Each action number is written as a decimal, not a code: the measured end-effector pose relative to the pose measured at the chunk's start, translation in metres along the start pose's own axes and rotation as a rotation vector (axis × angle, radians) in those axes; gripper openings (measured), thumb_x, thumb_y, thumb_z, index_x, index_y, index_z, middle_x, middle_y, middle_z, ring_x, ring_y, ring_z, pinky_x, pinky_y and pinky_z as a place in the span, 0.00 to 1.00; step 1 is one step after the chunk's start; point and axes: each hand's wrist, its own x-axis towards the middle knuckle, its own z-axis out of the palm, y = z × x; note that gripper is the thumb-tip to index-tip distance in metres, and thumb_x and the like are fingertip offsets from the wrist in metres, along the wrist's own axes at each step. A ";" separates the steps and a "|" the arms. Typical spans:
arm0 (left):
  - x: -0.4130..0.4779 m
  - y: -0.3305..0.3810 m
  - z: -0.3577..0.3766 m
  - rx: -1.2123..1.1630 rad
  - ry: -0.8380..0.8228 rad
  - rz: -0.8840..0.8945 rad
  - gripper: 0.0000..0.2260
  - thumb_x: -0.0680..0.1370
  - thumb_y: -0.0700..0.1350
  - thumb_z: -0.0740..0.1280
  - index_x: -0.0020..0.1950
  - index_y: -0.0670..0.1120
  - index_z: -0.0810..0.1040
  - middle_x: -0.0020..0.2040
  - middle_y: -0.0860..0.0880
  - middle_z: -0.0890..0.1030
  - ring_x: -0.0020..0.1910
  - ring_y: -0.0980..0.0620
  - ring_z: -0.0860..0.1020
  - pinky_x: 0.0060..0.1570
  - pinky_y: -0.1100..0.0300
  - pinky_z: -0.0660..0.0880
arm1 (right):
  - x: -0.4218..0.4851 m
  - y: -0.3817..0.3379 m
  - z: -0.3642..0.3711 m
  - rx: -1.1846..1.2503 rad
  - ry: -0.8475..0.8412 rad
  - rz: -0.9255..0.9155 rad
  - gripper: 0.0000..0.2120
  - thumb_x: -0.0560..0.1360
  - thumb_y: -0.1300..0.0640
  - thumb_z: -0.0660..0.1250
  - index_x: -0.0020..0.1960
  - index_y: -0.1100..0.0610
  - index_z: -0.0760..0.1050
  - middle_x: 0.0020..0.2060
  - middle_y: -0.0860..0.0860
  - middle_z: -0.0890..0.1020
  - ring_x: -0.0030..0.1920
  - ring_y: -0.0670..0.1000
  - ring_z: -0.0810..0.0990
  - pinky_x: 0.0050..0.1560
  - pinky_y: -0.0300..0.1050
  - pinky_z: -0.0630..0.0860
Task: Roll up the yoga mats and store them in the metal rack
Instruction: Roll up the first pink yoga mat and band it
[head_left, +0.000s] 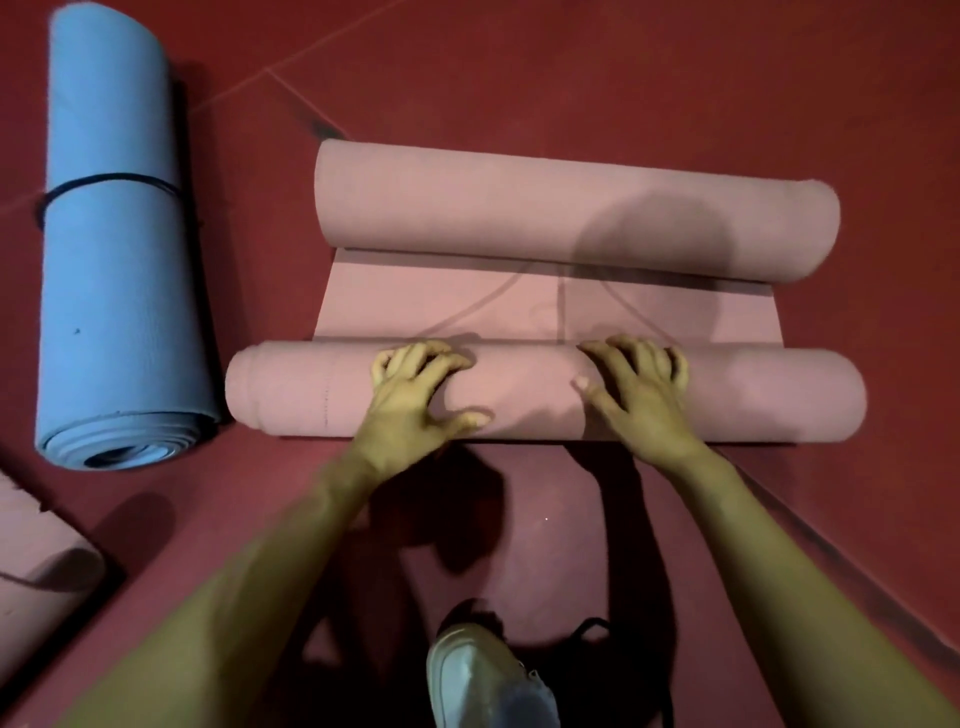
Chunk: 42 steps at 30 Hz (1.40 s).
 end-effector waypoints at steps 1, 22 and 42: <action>0.001 -0.003 -0.003 0.009 -0.059 0.040 0.29 0.66 0.65 0.67 0.61 0.49 0.76 0.58 0.51 0.74 0.62 0.52 0.69 0.60 0.57 0.57 | 0.000 0.002 -0.002 0.004 -0.025 -0.036 0.35 0.67 0.28 0.52 0.67 0.46 0.69 0.63 0.50 0.70 0.67 0.51 0.63 0.70 0.53 0.45; 0.049 0.000 0.001 -0.021 0.200 -0.254 0.18 0.68 0.61 0.70 0.48 0.49 0.82 0.45 0.51 0.72 0.51 0.47 0.68 0.50 0.59 0.55 | 0.036 -0.006 -0.007 0.114 -0.142 0.031 0.44 0.58 0.25 0.56 0.69 0.45 0.64 0.67 0.55 0.61 0.72 0.53 0.52 0.69 0.62 0.36; 0.054 -0.041 -0.012 0.284 -0.141 0.104 0.48 0.57 0.75 0.63 0.72 0.51 0.62 0.68 0.44 0.68 0.68 0.46 0.64 0.67 0.51 0.51 | 0.058 0.004 -0.017 -0.091 -0.271 -0.165 0.51 0.59 0.26 0.64 0.76 0.41 0.49 0.73 0.60 0.54 0.75 0.56 0.47 0.69 0.64 0.38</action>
